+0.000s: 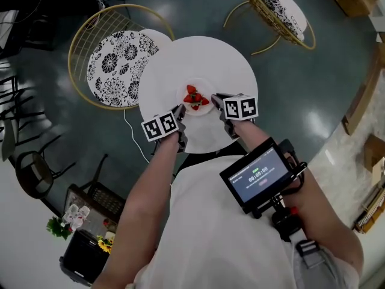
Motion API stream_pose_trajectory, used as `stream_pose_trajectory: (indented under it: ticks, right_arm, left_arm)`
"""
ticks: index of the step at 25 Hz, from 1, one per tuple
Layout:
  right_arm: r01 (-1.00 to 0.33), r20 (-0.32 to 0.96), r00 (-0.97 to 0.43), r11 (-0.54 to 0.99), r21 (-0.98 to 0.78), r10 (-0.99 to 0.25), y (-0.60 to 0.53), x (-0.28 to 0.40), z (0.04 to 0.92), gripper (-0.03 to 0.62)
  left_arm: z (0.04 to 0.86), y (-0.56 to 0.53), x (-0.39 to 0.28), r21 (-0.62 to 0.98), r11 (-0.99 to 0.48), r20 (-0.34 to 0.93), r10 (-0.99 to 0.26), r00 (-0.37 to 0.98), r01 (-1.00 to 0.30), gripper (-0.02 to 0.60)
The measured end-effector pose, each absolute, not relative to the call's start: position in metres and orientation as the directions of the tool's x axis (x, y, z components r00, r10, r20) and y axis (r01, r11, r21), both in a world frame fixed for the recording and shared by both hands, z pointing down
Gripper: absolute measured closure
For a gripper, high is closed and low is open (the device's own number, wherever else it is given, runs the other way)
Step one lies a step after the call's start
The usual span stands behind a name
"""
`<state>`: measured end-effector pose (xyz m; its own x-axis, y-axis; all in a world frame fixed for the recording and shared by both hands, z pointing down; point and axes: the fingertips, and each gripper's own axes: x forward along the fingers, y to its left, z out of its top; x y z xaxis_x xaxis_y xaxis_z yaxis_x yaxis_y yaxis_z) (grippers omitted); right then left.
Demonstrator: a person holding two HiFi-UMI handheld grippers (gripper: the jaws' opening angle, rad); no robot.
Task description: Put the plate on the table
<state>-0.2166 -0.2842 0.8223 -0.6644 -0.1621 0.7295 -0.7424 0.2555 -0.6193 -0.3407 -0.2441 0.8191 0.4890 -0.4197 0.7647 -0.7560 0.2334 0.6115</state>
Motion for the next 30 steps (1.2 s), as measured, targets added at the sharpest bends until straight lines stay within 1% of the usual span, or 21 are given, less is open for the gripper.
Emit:
stream_pose_trajectory:
  ticks: [8,13,23,30]
  right_arm:
    - [-0.762,0.748,-0.638,0.286,-0.581,-0.181,-0.292,-0.215,0.827,0.569]
    - [-0.774,0.761,-0.621,0.303,-0.556,-0.187,-0.292,-0.242,0.841,0.569]
    - [-0.767,0.800,-0.576,0.451,-0.457,-0.170,-0.298,-0.244,0.844,0.545]
    - [-0.772,0.812,-0.555,0.476,-0.421,-0.180,-0.298,-0.242,0.844,0.539]
  left_arm:
    - [0.826,-0.253,-0.339,0.578,0.169,0.789,-0.369,0.492,-0.799,0.555]
    - [0.841,-0.252,-0.365,0.558,0.174,0.800,-0.372,0.471,-0.811,0.552]
    - [0.843,-0.255,-0.363,0.476,0.102,0.839,-0.350,0.417,-0.873,0.534]
    - [0.843,-0.254,-0.361,0.456,0.080,0.848,-0.343,0.405,-0.887,0.525]
